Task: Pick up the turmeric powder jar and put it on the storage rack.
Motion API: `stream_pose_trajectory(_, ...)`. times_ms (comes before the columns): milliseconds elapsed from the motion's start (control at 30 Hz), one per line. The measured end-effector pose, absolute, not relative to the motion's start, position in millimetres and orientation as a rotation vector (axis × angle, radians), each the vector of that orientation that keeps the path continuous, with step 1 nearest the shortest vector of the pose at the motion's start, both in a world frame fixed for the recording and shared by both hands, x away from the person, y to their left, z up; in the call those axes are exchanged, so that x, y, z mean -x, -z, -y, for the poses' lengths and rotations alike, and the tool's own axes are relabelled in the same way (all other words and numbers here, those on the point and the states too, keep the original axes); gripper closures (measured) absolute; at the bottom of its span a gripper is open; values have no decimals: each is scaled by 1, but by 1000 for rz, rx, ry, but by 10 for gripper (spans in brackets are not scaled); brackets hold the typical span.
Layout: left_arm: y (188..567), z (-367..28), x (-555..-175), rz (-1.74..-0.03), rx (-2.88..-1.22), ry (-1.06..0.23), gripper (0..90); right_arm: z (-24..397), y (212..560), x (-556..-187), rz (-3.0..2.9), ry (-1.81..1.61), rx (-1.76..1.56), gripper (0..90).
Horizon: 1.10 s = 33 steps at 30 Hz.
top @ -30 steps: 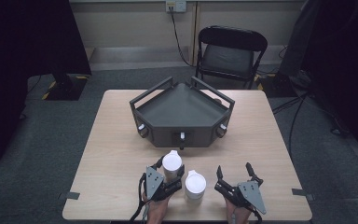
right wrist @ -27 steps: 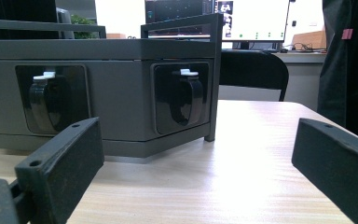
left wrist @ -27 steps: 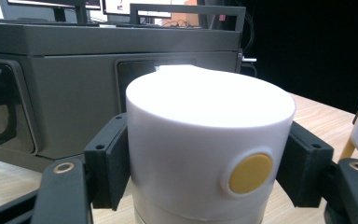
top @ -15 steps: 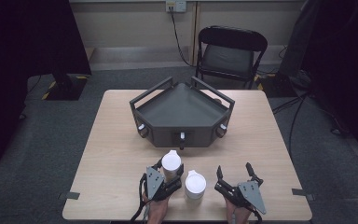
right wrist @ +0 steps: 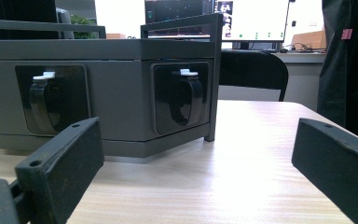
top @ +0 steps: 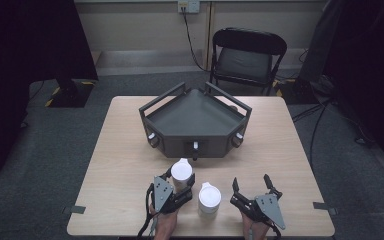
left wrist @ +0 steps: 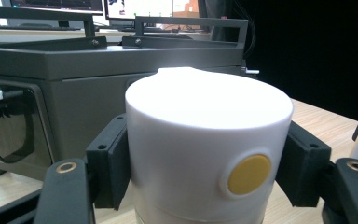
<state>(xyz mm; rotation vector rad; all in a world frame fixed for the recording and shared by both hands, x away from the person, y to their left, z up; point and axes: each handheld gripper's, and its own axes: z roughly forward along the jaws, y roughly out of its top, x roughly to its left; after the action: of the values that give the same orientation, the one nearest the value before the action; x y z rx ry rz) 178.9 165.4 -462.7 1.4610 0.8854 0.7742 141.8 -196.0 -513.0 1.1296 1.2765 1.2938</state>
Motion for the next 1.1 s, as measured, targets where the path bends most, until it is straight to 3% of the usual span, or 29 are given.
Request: stream_pose_trajectory(1100,428,-186,-193,-819,-1448,-755,305,196,513,-142,-1276,-1293,-1130,10)
